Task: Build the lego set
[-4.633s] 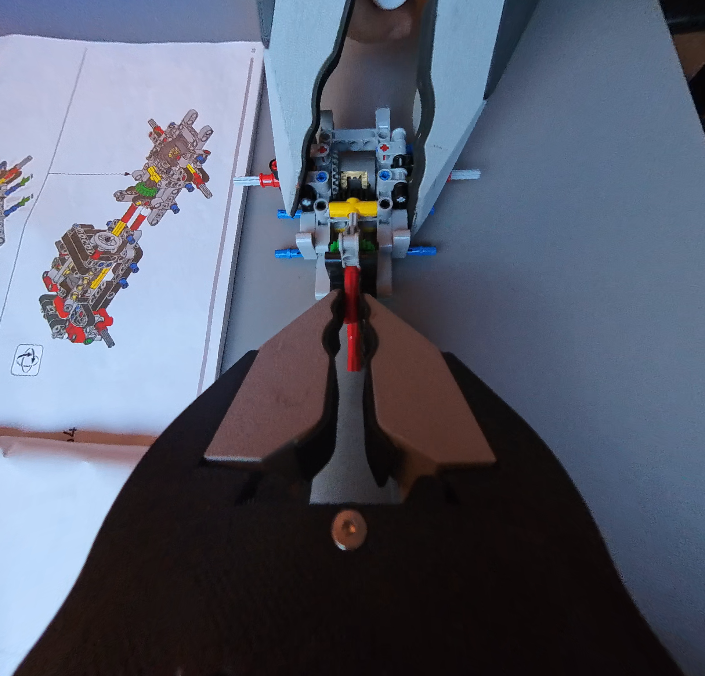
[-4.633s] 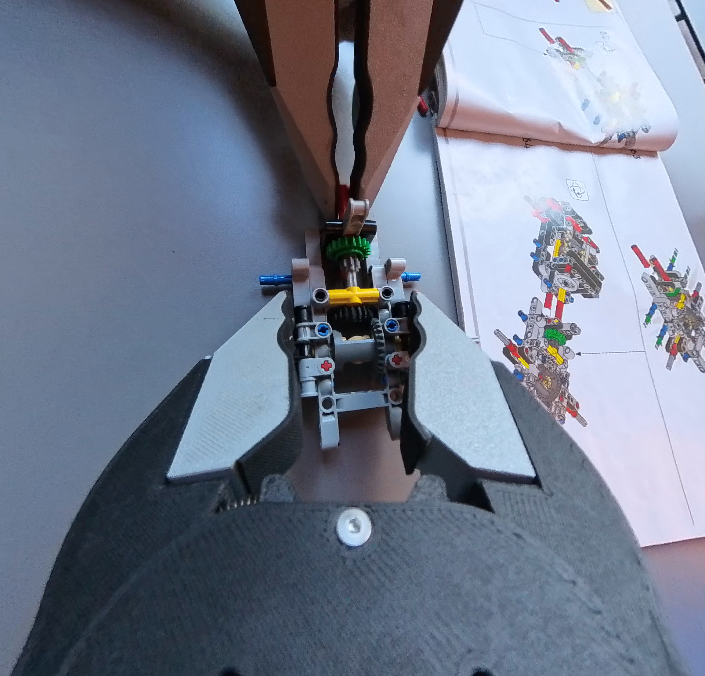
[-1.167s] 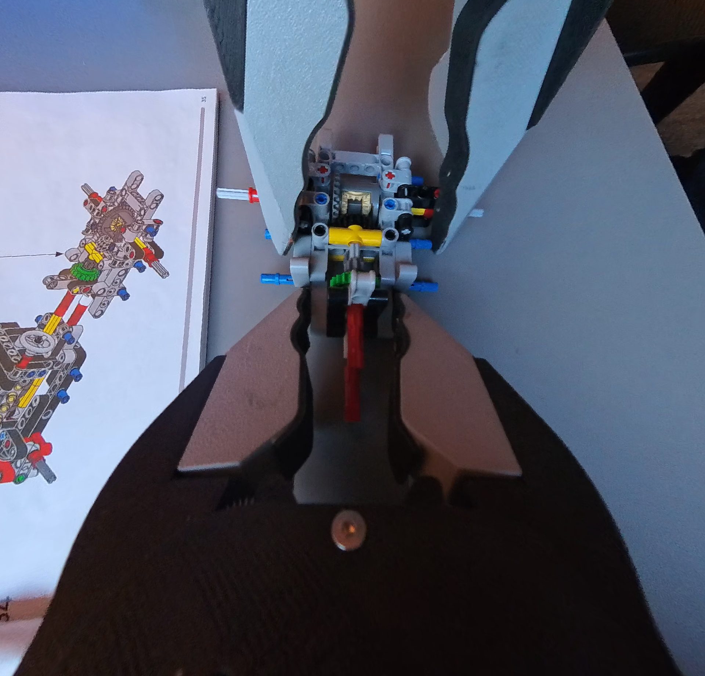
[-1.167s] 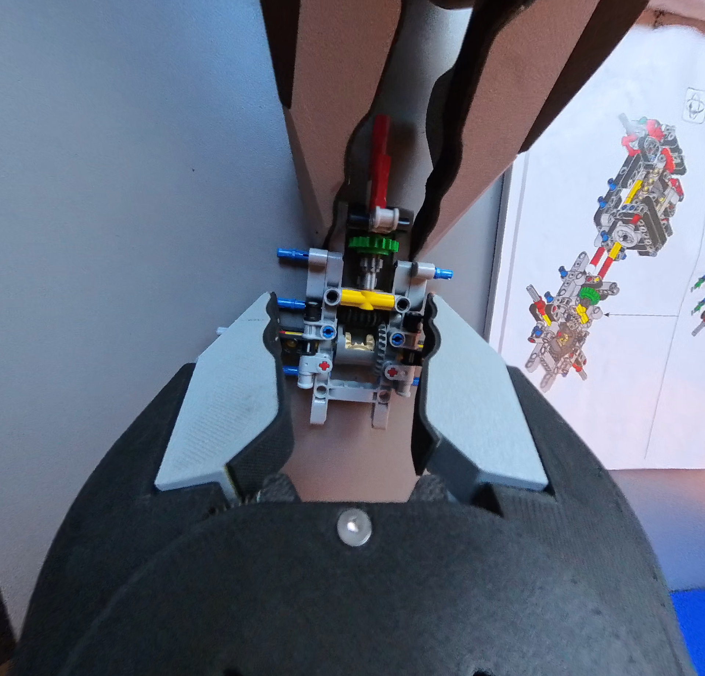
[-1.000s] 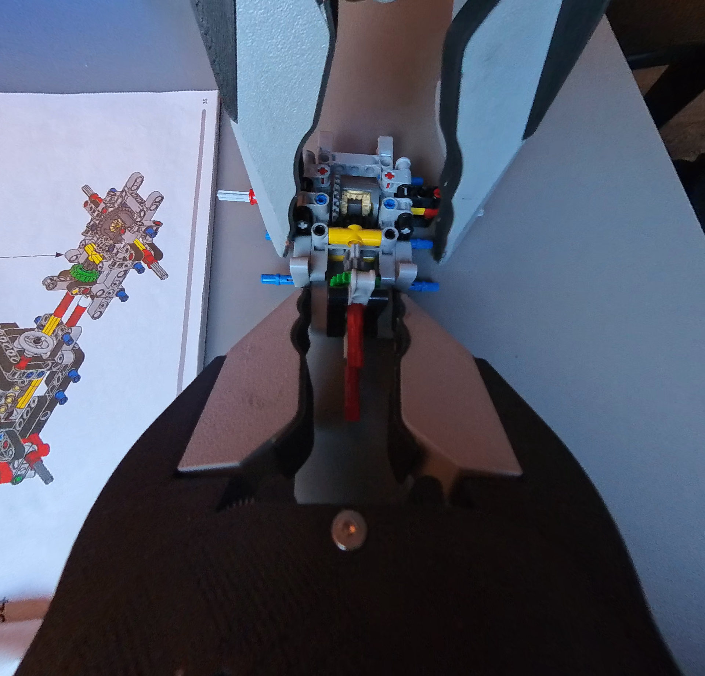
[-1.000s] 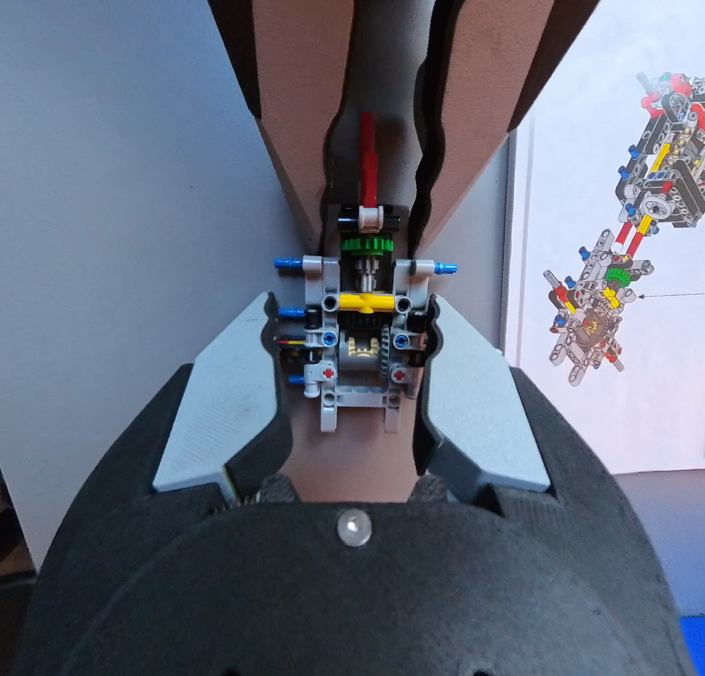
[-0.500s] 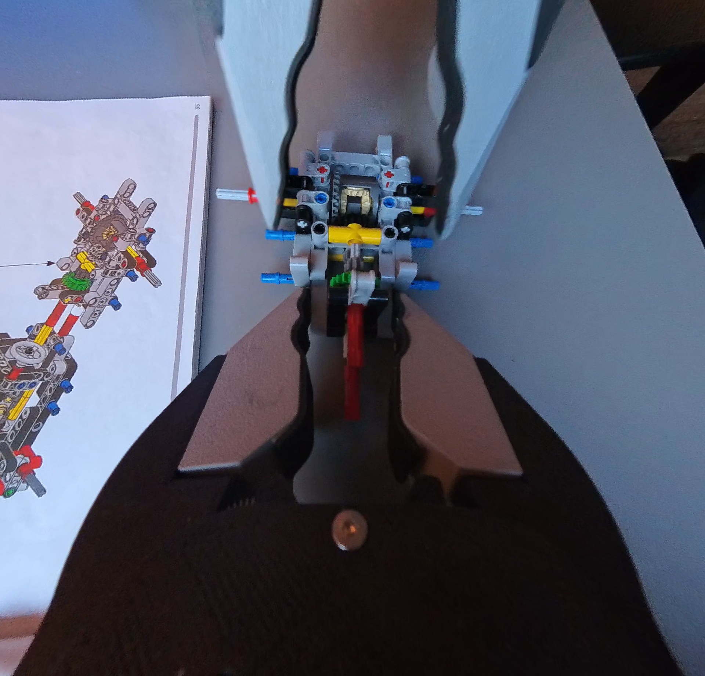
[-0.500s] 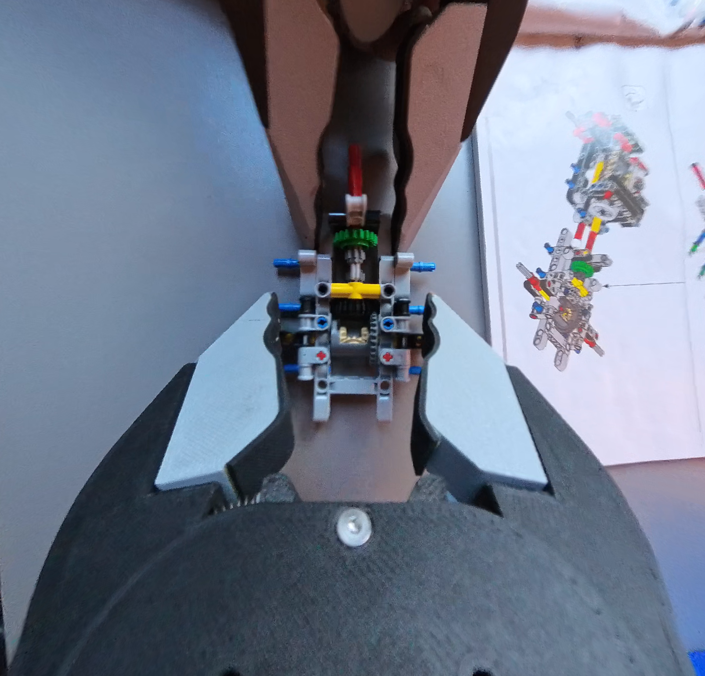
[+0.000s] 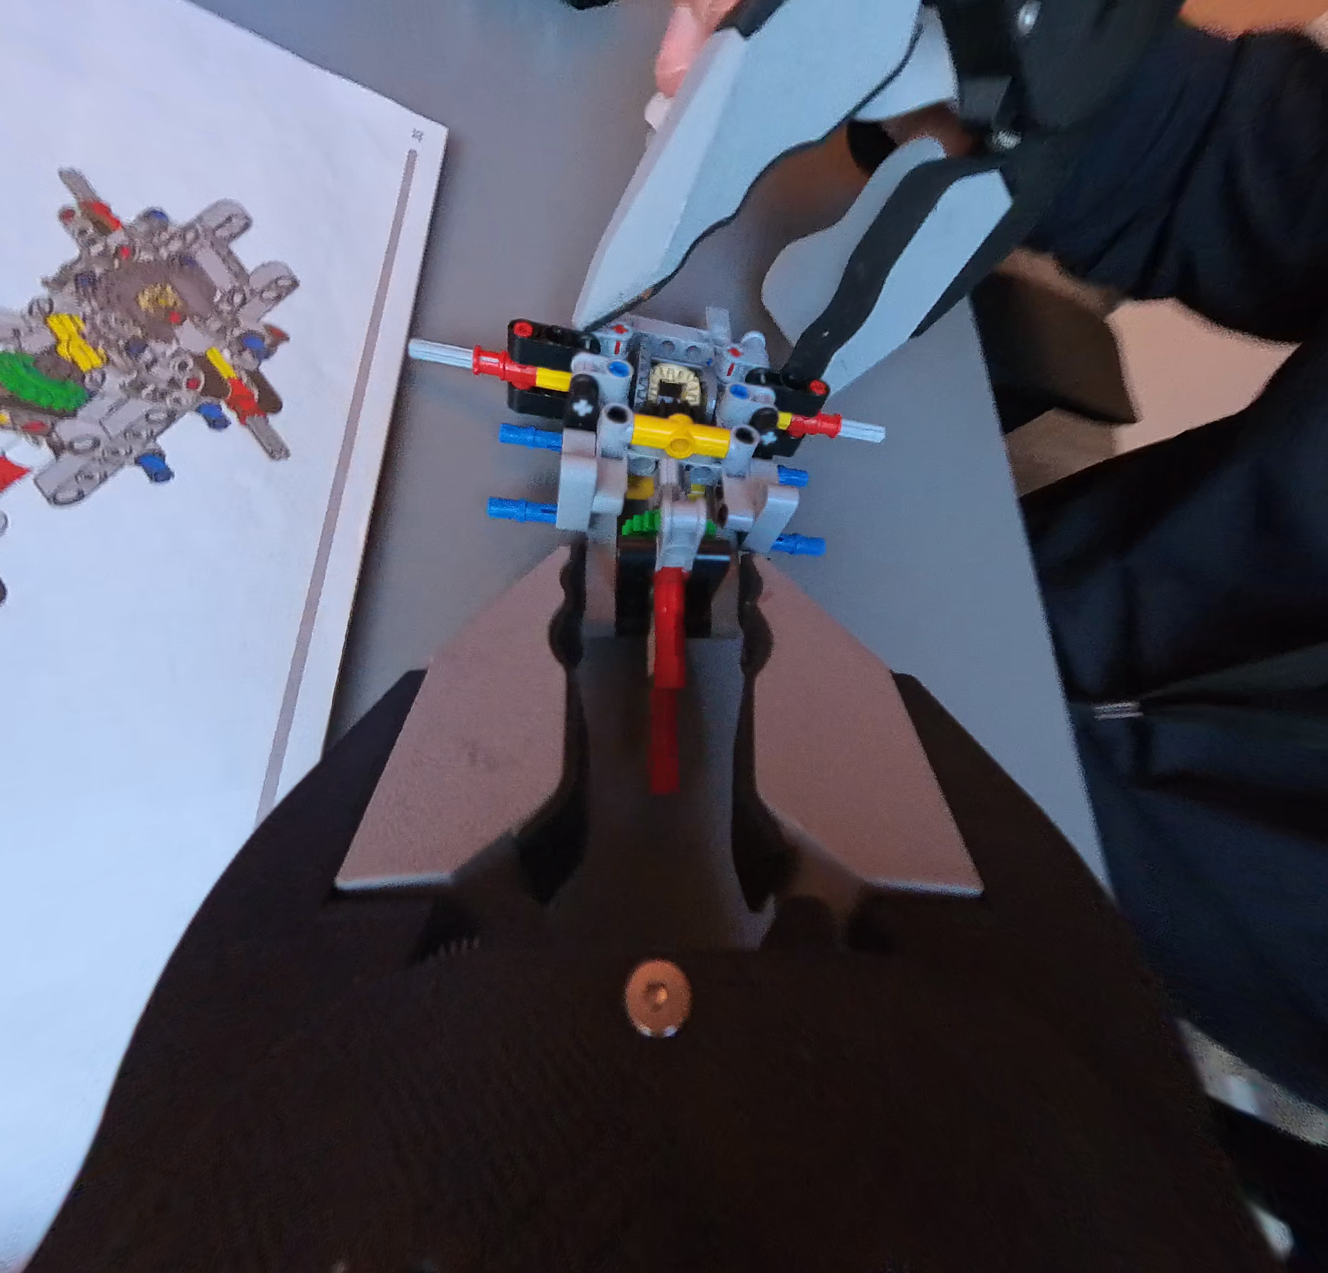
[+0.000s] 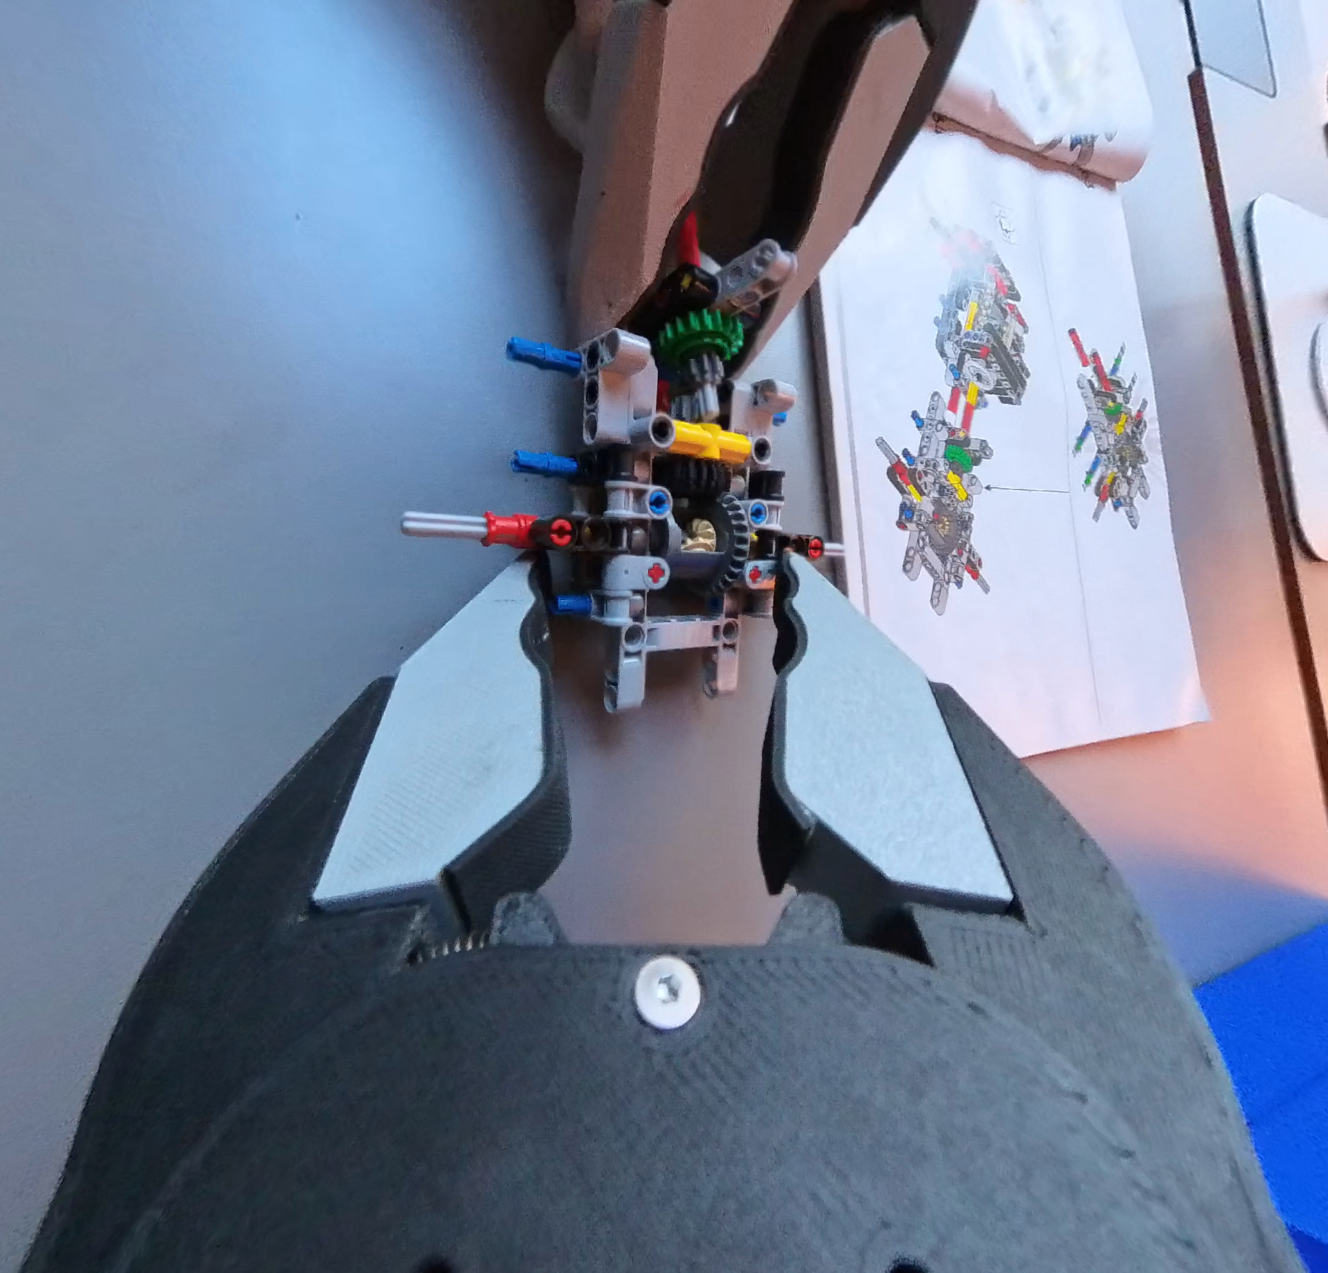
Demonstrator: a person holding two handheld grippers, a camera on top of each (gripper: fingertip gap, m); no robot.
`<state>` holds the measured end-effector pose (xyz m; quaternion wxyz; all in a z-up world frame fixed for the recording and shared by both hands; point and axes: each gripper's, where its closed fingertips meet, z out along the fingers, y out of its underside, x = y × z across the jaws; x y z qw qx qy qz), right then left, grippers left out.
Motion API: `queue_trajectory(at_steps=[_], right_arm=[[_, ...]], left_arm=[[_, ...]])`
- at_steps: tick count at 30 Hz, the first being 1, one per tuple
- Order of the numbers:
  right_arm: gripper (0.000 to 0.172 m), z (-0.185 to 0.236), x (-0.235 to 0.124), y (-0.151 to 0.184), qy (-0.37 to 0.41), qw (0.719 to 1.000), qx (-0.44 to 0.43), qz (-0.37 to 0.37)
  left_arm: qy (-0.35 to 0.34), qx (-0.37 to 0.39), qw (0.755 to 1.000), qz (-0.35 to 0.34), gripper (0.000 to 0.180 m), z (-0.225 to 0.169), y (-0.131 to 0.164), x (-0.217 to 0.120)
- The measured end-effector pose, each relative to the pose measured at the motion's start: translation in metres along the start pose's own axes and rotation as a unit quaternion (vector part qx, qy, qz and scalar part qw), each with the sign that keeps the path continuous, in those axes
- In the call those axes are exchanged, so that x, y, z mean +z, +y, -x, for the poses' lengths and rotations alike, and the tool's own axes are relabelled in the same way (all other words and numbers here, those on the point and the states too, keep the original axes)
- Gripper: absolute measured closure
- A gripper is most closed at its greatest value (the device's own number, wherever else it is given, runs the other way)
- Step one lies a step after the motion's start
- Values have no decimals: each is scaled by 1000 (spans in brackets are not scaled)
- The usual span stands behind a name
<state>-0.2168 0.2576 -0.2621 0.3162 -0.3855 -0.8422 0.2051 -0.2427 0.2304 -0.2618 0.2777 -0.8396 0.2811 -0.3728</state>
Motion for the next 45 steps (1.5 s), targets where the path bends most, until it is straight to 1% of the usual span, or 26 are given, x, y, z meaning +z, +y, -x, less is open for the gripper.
queue_trajectory(at_steps=[3, 5, 7, 10, 14, 18, 20, 22, 25, 28, 30, 33, 34, 35, 36, 39, 41, 43, 45], right_arm=[[114, -4, -3, -7, -43, 997, 58, -22], [122, -12, -12, -15, -78, 989, 113, -62], [127, -20, -22, -22, -135, 969, 187, -94], [127, -27, -27, -28, -214, 935, 260, -109], [128, -33, -27, -33, -268, 910, 300, -104], [128, -34, -27, -36, -288, 893, 331, -102], [128, -32, -27, -38, -299, 882, 348, -109], [128, -31, -27, -39, -305, 874, 361, -117], [129, -31, -28, -39, -311, 862, 379, -127], [129, -28, -28, -40, -324, 849, 393, -138], [130, -26, -28, -40, -334, 841, 398, -148], [131, -25, -28, -40, -350, 824, 415, -161], [131, -25, -28, -39, -355, 818, 422, -164], [137, -25, -27, -38, -358, 814, 427, -165], [148, -26, -27, -36, -359, 811, 431, -167], [149, -28, -25, -35, -370, 795, 445, -184], [149, -27, -23, -34, -375, 792, 444, -186], [149, -26, -23, -35, -378, 792, 440, -189], [149, -23, -23, -34, -375, 798, 431, -190]], left_arm=[[49, -59, 997, -21, 141, -2, -5, -6], [75, -87, 991, -62, 141, -4, -18, -15], [96, -106, 984, -103, 142, -8, -33, -26], [91, -95, 987, -91, 141, -13, -36, -27], [91, -107, 986, -91, 138, -16, -39, -28], [127, -136, 975, -122, 143, -16, -44, -40], [147, -148, 970, -122, 143, -18, -43, -44], [151, -152, 969, -122, 143, -18, -44, -48], [127, -144, 972, -134, 140, -12, -48, -54], [70, -137, 980, -130, 119, 0, -47, -60], [51, -124, 983, -129, 118, 1, -49, -66], [22, -103, 988, -114, 99, -1, -49, -71], [8, -89, 991, -103, 94, -4, -48, -73], [-8, -71, 993, -90, 90, -7, -48, -75], [-27, -53, 995, -76, 87, -11, -47, -76], [-99, 8, 995, -25, 77, -22, -44, -71], [-142, 50, 989, 11, 77, -24, -39, -59], [-194, 66, 977, 64, 80, -10, -26, -49], [-231, 76, 964, 108, 81, 5, -12, -47]])
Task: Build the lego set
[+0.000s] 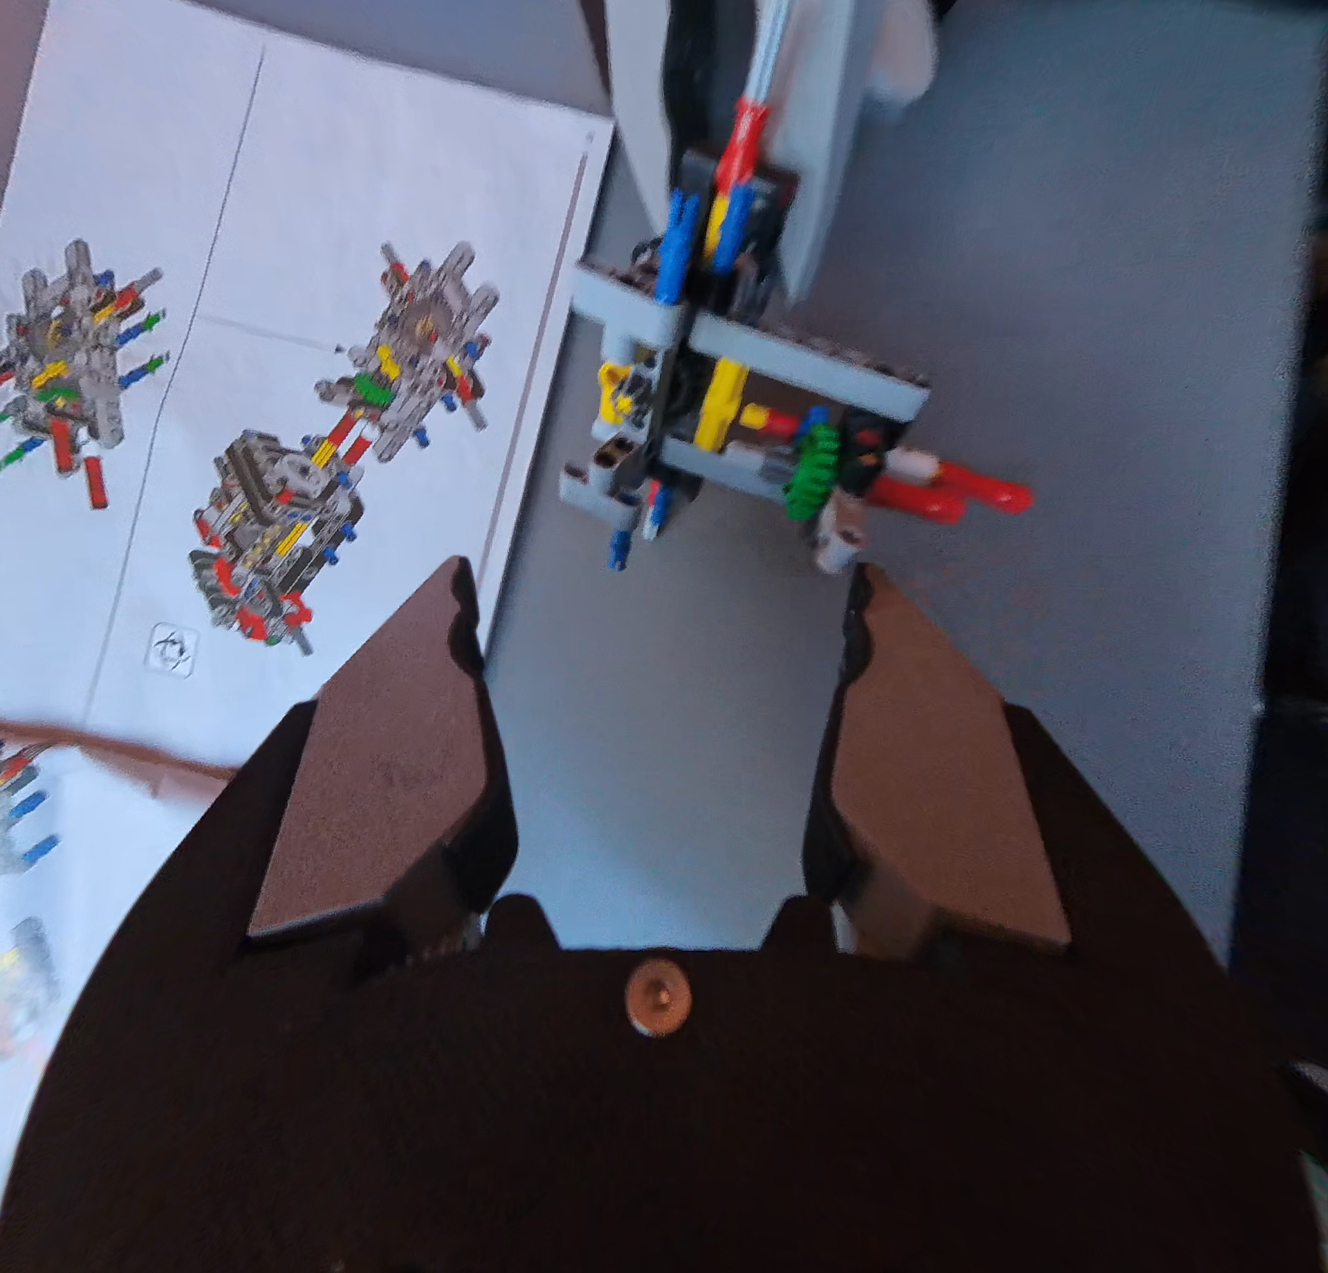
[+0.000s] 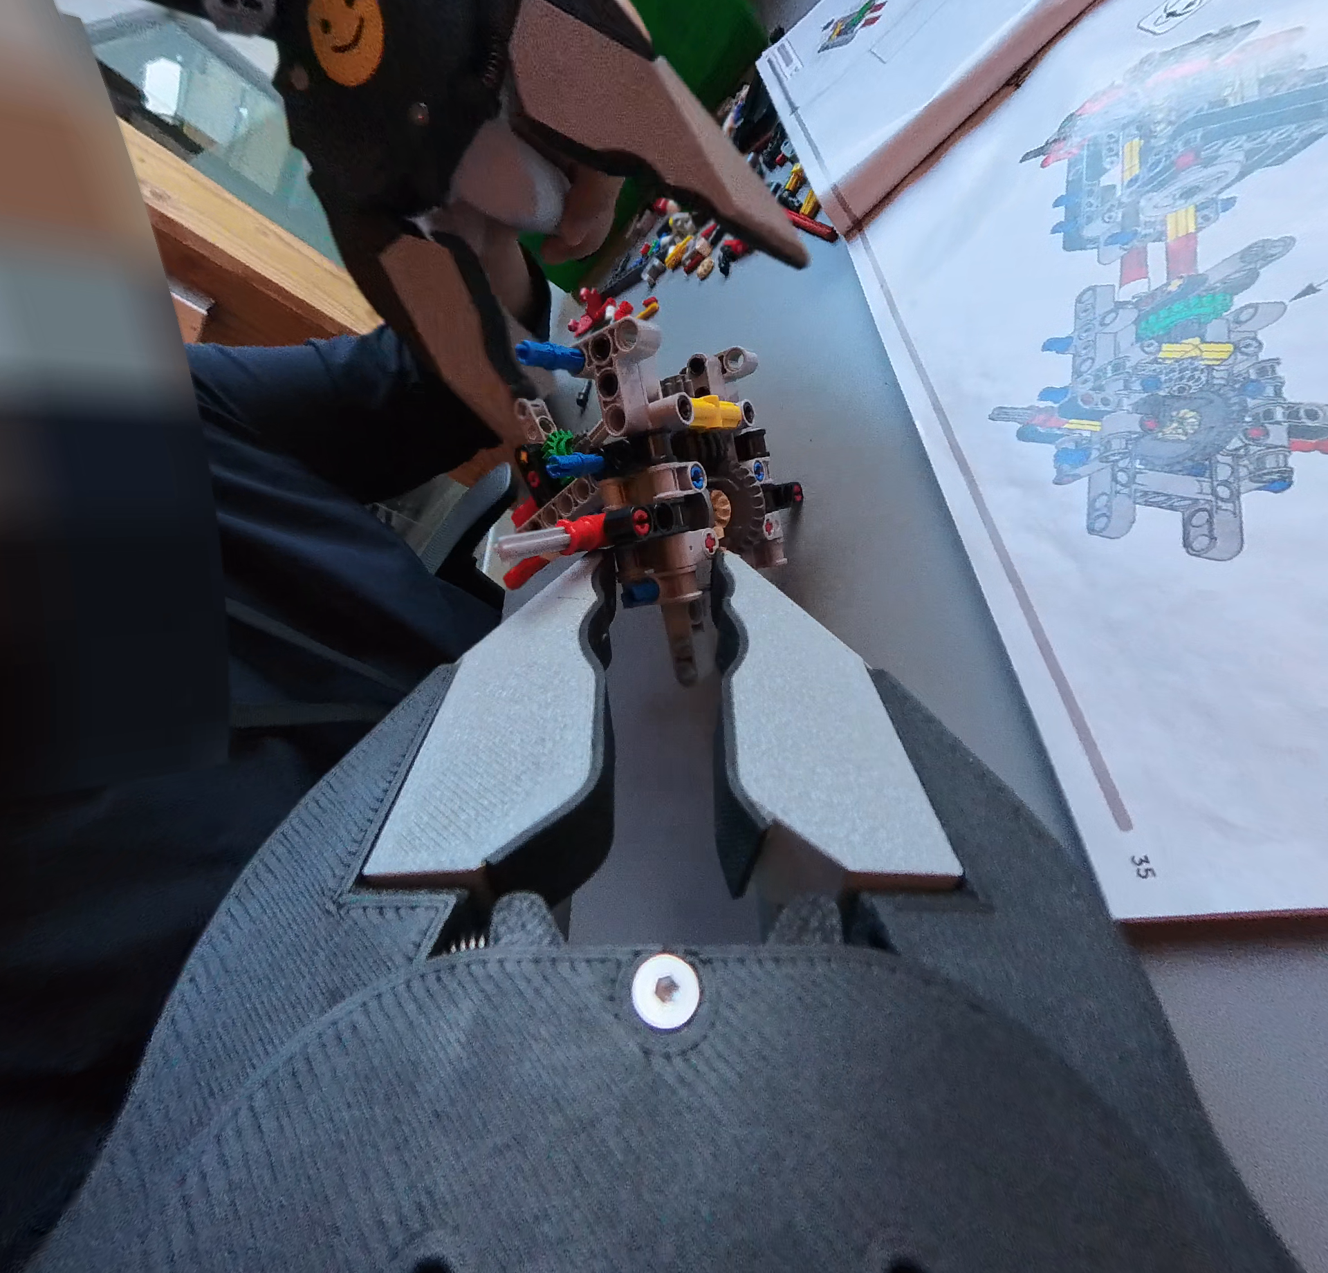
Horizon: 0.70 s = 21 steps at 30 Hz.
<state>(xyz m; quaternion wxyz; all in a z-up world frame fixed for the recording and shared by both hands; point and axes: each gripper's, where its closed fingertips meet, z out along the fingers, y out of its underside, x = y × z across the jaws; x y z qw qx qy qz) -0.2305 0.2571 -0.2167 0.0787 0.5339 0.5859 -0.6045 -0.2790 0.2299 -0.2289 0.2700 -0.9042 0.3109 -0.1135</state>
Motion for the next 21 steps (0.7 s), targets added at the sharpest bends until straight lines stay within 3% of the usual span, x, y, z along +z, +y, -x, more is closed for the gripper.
queue_trajectory(at_steps=[7, 11, 13, 16, 21], right_arm=[[149, 4, -3, 1, -19, 1000, 2, -16], [149, 12, -4, 1, -56, 998, 12, -25], [149, 11, -2, 3, -68, 997, 20, -24], [150, 11, 0, 2, -77, 996, 28, -24], [150, 23, 4, 1, -114, 993, 14, -23]], left_arm=[[-25, 56, 996, -70, 85, -6, -21, -32], [-48, 89, 992, -81, 92, -18, -9, -31], [-53, 66, 991, -100, 99, -17, 1, -28], [-7, 6, 988, -155, 107, -22, 9, -23], [45, -35, 984, -166, 130, -21, 14, -6]])
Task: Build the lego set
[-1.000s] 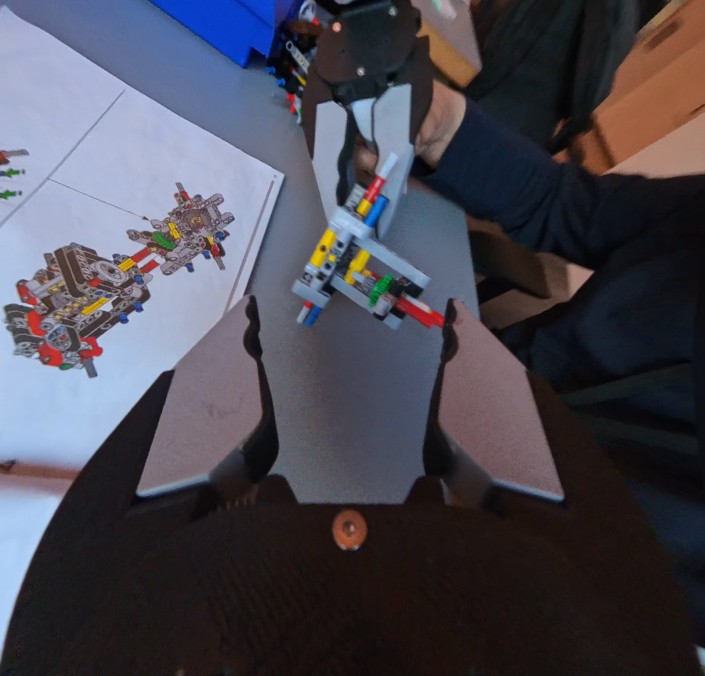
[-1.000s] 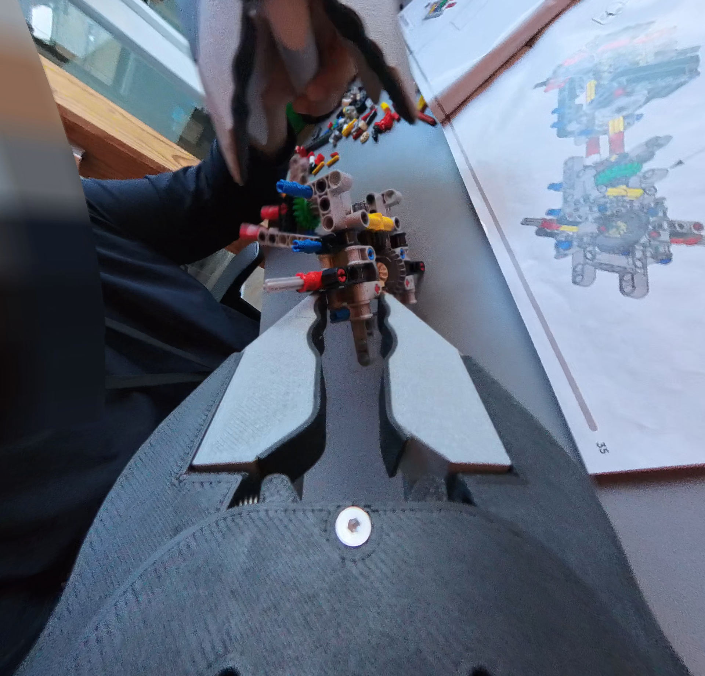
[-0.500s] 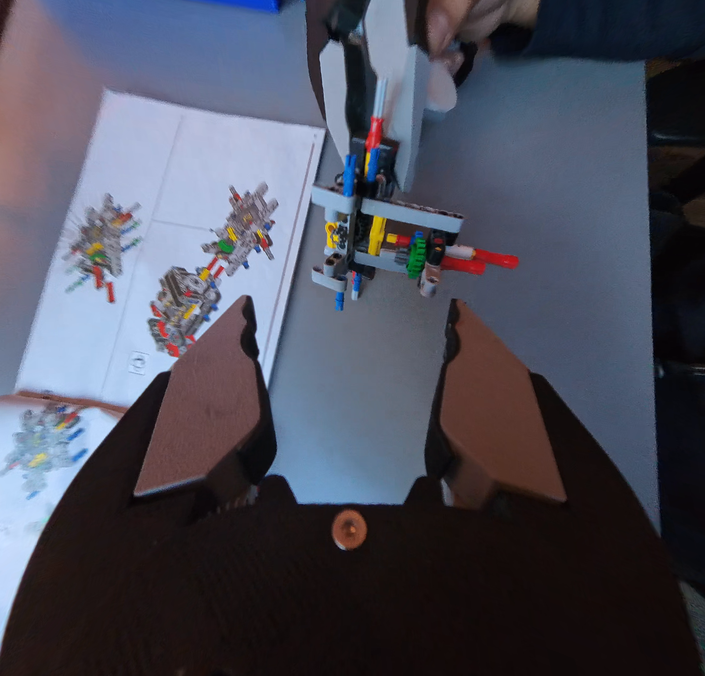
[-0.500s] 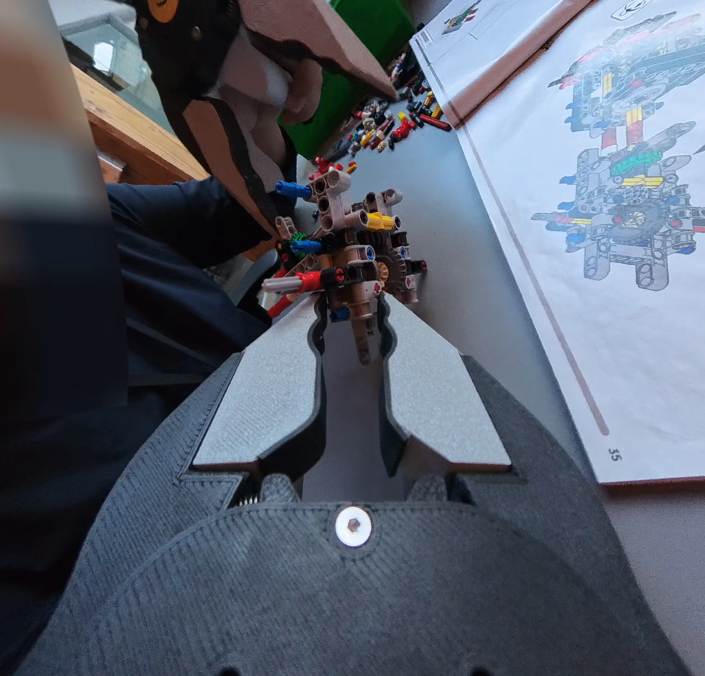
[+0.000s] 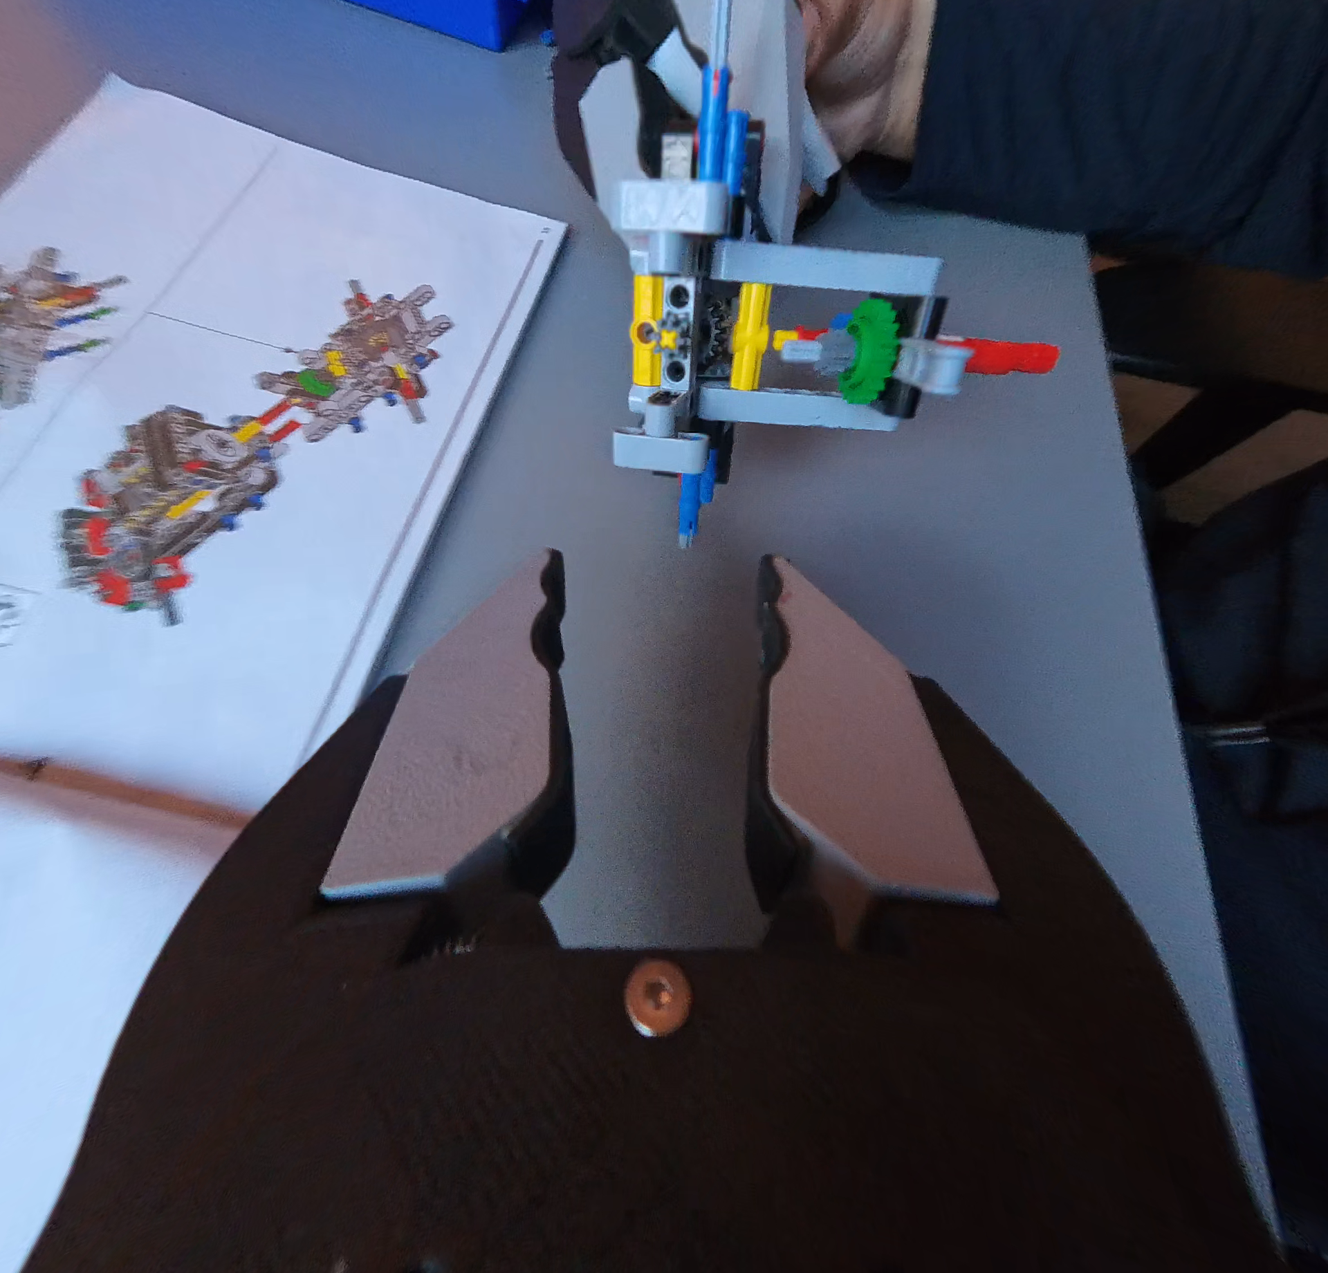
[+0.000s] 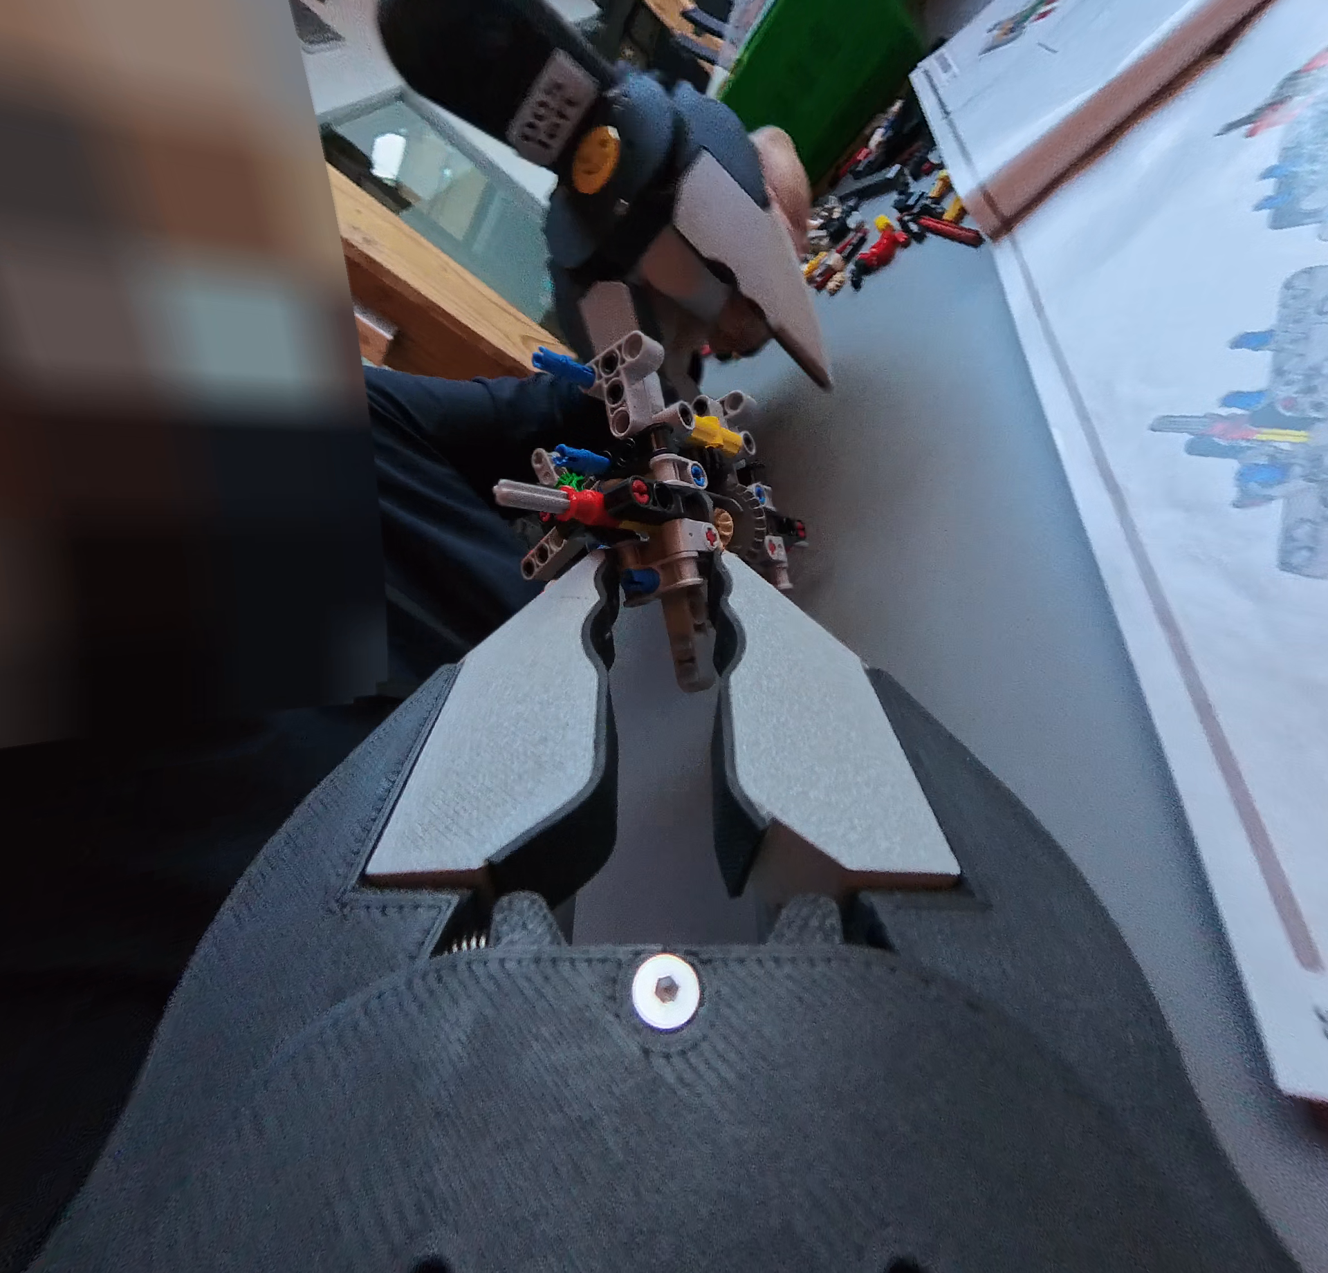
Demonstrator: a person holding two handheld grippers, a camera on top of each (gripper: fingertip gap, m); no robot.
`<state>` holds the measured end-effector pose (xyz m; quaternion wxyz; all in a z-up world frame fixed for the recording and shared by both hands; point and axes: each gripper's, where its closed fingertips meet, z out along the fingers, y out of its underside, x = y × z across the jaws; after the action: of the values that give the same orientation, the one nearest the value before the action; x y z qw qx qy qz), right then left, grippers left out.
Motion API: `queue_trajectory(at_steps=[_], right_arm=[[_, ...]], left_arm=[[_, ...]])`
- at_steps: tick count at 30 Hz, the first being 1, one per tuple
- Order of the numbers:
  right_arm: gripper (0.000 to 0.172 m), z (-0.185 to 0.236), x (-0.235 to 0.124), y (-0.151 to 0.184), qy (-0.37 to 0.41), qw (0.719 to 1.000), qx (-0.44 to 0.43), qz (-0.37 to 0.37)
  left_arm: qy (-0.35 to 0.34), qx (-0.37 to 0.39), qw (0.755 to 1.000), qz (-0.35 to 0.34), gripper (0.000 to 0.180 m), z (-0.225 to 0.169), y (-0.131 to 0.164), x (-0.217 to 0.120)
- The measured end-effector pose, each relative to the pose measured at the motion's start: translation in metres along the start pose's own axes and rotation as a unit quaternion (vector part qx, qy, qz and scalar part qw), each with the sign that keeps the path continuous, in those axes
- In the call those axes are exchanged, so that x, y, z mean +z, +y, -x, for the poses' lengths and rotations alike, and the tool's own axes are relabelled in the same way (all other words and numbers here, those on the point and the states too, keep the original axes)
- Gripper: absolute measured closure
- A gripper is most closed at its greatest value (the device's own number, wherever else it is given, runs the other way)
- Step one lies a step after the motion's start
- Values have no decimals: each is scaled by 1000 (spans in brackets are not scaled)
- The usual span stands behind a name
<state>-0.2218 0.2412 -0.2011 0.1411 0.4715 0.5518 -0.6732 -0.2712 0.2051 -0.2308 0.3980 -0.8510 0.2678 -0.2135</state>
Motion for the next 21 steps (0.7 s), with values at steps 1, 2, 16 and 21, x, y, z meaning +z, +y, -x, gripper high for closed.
queue_trajectory(at_steps=[1, 2, 16, 21], right_arm=[[151, 4, 1, -2, -14, 1000, 2, -5], [151, 7, 2, -3, -29, 1000, 4, -10], [152, 54, 11, -22, -182, 979, -52, -75], [152, 57, 18, -26, -186, 977, -66, -83]], left_arm=[[19, -9, 1000, -3, 130, -5, 1, 5], [27, -13, 1000, -1, 131, -7, 3, 8], [80, 10, 981, -177, 144, -46, -53, -4], [70, 19, 978, -194, 155, -46, -56, -6]])
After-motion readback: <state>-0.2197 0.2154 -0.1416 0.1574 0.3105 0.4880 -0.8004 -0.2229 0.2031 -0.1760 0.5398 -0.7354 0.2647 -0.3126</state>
